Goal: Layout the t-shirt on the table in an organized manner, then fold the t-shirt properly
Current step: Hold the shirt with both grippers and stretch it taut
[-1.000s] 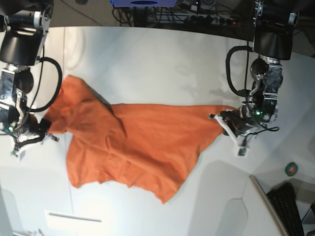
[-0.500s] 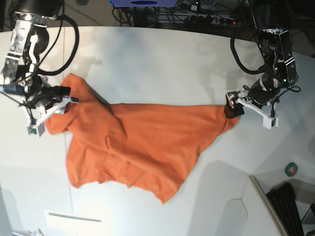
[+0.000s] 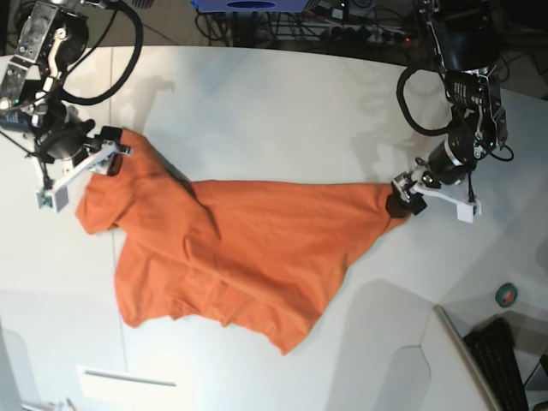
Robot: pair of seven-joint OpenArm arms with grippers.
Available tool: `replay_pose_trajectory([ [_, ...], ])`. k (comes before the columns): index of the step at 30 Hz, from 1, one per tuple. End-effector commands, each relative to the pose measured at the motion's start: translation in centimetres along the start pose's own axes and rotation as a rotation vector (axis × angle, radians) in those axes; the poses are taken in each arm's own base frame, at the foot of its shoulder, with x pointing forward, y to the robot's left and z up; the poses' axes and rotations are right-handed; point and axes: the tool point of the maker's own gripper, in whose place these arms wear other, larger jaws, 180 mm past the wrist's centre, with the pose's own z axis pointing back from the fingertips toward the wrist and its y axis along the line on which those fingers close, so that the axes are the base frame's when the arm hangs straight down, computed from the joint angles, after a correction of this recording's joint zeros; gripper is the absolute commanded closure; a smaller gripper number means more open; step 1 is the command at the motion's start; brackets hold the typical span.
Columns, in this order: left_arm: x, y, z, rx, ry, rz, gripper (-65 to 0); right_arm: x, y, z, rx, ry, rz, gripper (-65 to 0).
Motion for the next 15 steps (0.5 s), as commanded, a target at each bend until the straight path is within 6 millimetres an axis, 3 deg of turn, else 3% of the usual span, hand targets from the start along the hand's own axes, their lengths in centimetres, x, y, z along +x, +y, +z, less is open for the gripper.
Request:
replay_pose_trajectory([
  [1, -0.1, 0.0, -0.2, 0.006, 0.026, -0.007, -59.2, 1.1, -0.8, 0.6, -0.005, -0.052, -0.027, -35.7],
  [4, -0.3, 0.2, -0.6, 0.010, 0.030, 0.014, -59.2, 1.0, -2.3, 1.0, 0.008, -0.074, -0.123, -35.9],
  [7, 0.6, -0.1, -0.9, 0.004, -0.004, 0.015, -55.5, -0.5, -3.7, -0.1, 0.004, -0.021, -0.166, -36.3],
  [11, 0.2, 0.2, -1.1, 0.009, 0.004, 0.028, -31.1, -1.3, -4.5, -1.9, 0.013, 0.035, -0.194, -43.7],
  [15, 0.2, 0.2, -1.1, 0.010, 0.005, 0.026, -7.6, -1.3, -5.8, -3.8, 0.008, 0.030, -0.230, -44.6],
])
